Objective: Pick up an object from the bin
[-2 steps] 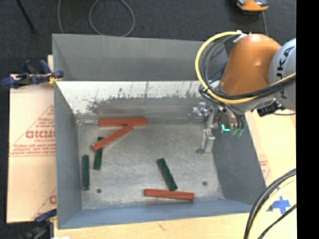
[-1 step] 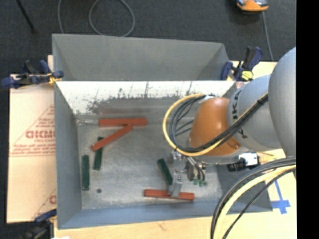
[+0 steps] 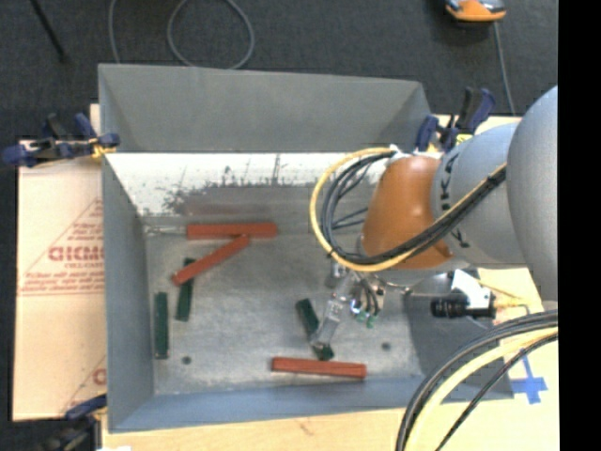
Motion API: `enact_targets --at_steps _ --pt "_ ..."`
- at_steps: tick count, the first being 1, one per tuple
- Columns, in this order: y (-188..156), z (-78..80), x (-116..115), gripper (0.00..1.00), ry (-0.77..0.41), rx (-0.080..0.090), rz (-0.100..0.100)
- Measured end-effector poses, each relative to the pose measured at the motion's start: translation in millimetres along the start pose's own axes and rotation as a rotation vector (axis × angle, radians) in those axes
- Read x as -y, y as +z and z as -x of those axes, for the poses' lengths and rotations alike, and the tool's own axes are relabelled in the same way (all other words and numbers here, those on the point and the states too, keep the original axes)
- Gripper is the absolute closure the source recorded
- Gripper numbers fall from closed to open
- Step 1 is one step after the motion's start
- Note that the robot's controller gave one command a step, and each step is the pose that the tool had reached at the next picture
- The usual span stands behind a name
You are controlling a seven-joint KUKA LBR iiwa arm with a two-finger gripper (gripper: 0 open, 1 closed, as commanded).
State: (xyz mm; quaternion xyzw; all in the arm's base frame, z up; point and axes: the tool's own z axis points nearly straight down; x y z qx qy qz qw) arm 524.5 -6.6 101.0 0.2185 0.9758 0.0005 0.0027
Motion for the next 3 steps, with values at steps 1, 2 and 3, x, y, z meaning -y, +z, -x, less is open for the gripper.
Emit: enact_targets --at_steps 1,2,3 --pt "0.2 -31.2 -5.9 0.00 0.304 -0.005 -0.003" --pt "31.3 -12.0 -8.9 0.00 0.430 -0.001 -0.002" --pt "30.9 4.0 10.8 0.00 0.614 0.001 -0.002"
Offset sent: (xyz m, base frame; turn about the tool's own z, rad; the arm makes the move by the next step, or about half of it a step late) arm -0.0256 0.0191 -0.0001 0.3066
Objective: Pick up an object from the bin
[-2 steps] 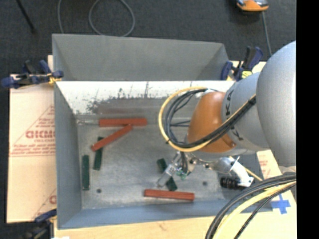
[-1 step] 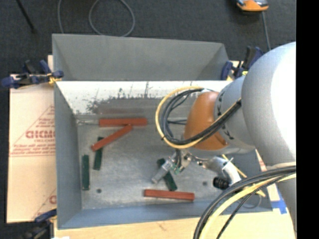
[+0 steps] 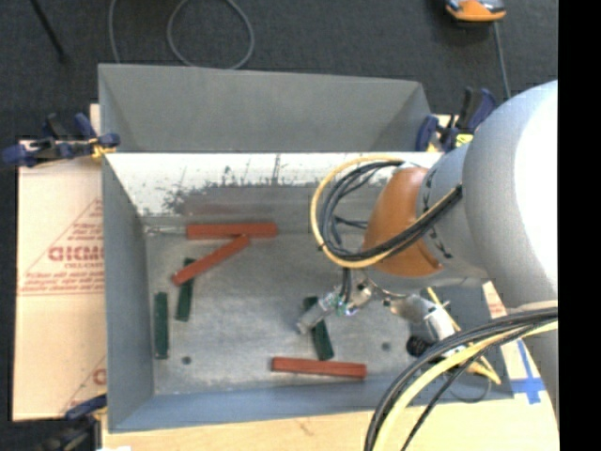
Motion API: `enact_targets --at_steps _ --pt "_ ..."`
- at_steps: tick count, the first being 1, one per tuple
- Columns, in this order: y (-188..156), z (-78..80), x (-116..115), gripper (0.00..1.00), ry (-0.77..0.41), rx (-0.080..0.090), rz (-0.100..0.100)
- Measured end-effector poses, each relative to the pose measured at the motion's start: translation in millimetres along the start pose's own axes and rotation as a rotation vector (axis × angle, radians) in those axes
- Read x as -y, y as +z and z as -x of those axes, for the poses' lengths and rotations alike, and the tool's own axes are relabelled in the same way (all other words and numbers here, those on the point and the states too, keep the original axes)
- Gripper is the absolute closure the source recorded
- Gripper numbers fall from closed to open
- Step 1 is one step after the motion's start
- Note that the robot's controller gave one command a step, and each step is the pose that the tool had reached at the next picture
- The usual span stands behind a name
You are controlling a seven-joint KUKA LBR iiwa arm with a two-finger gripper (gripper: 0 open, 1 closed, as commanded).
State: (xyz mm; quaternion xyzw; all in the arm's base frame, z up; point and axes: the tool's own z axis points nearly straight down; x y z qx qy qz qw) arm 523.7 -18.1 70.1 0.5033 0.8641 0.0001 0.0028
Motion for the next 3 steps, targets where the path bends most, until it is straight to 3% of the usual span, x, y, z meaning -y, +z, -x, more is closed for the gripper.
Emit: enact_targets --at_steps 1,3 --pt "-0.2 0.1 -0.1 1.00 -0.005 0.001 -0.001" --pt "-68.7 4.2 -0.6 1.00 -0.024 0.000 0.001"
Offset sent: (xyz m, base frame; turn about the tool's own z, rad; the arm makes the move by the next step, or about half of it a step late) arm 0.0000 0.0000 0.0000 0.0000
